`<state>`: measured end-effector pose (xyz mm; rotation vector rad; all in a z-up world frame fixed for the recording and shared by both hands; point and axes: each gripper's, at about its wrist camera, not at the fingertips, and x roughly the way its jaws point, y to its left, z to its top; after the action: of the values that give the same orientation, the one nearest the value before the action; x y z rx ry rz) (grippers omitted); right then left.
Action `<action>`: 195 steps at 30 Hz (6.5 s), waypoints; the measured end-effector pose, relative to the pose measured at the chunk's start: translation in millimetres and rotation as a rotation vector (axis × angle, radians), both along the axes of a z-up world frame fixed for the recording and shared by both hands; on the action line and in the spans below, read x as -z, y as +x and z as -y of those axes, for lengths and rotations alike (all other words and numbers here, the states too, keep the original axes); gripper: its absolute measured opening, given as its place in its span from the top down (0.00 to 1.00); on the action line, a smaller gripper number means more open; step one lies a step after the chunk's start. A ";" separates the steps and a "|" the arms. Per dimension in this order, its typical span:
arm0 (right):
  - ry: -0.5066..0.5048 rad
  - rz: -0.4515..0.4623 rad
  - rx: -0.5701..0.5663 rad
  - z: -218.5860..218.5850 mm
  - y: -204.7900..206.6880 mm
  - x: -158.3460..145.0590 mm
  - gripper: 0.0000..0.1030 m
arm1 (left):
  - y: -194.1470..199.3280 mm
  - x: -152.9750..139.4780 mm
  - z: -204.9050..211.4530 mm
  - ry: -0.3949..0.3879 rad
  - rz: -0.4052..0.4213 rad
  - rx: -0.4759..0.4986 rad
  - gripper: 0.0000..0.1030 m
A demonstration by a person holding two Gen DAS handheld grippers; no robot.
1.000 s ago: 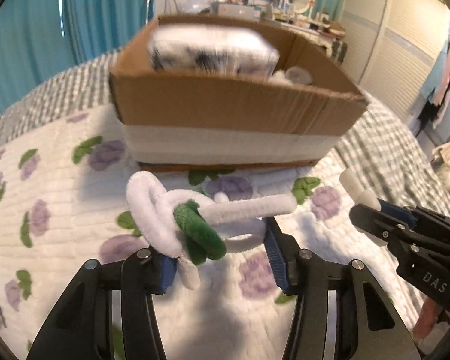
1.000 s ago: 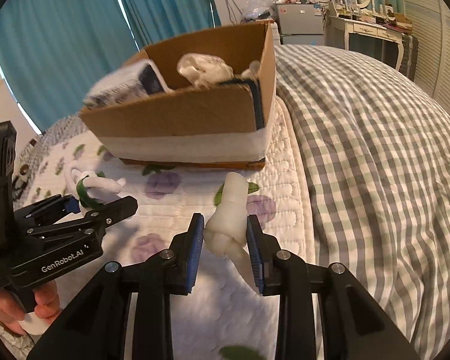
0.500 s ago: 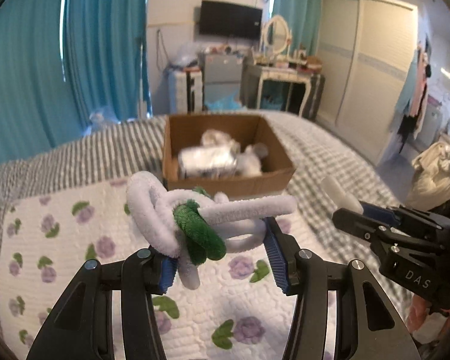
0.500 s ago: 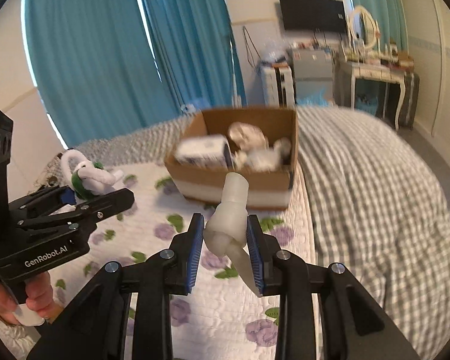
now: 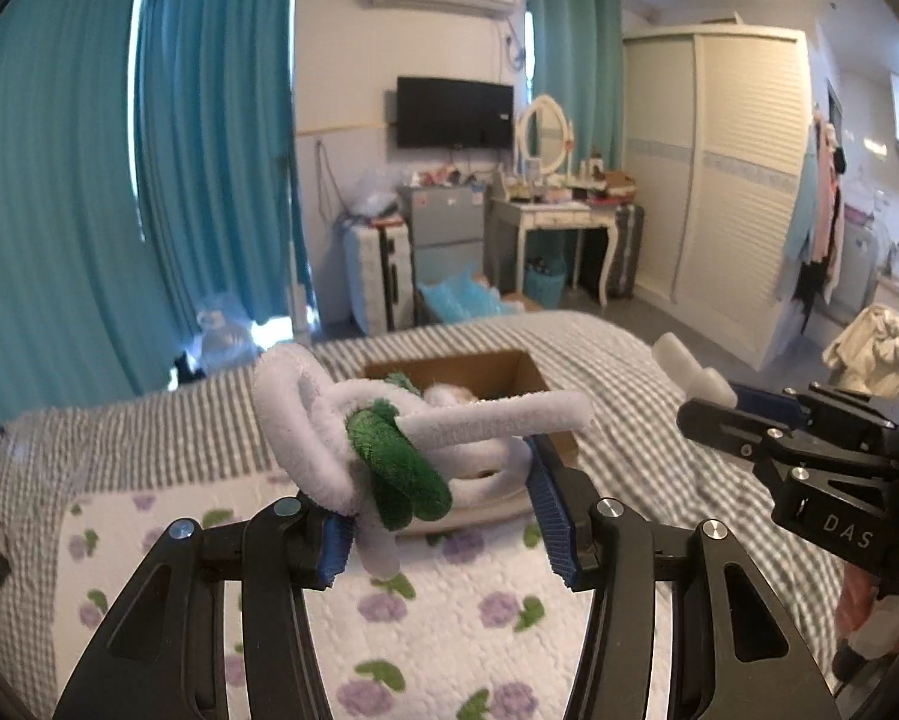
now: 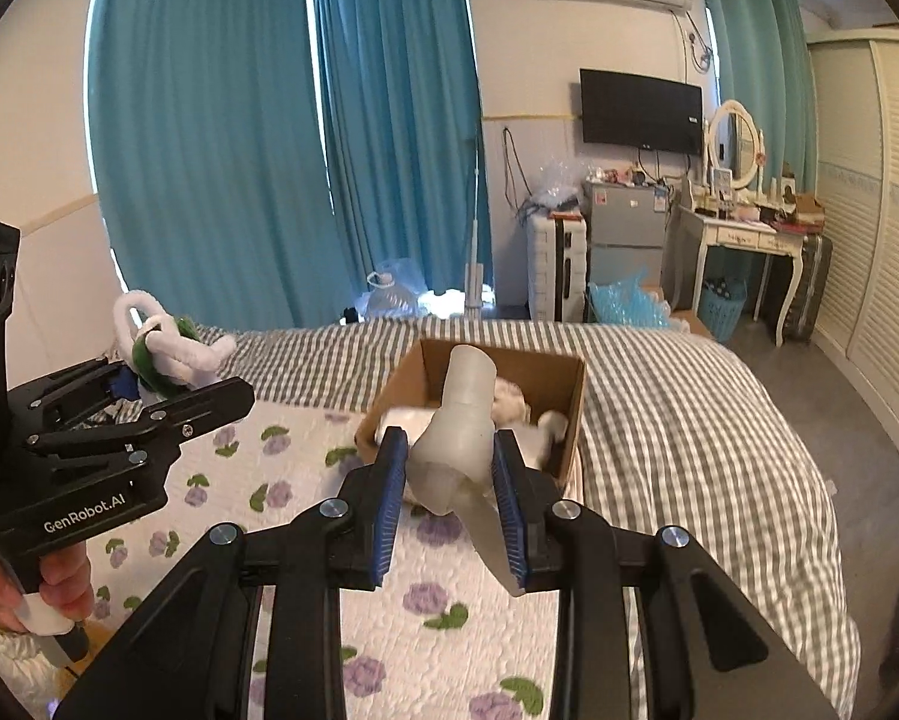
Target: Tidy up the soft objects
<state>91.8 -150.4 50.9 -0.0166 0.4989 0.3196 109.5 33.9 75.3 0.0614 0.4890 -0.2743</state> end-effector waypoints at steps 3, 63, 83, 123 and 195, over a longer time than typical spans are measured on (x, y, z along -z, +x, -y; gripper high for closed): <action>-0.001 0.017 -0.004 -0.9 19.4 -8.7 0.72 | 18.2 -4.3 0.5 -0.007 0.021 0.004 0.51; 0.123 -0.144 0.070 38.5 190.4 1.9 0.13 | 207.6 50.2 62.7 0.029 -0.190 0.077 0.31; 0.104 -0.358 -0.029 -5.4 285.2 108.9 0.14 | 237.4 122.6 54.6 0.016 -0.138 0.108 0.31; 0.178 -0.197 0.027 13.0 246.6 29.7 0.13 | 186.8 73.1 37.9 0.022 -0.016 0.112 0.31; 0.075 0.218 0.108 45.7 12.3 64.0 0.00 | -13.7 63.6 9.6 -0.085 0.228 -0.239 0.09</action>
<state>104.1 -196.1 -13.1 0.0482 0.2702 0.2271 95.8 24.3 11.6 -0.0482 0.2546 -0.0516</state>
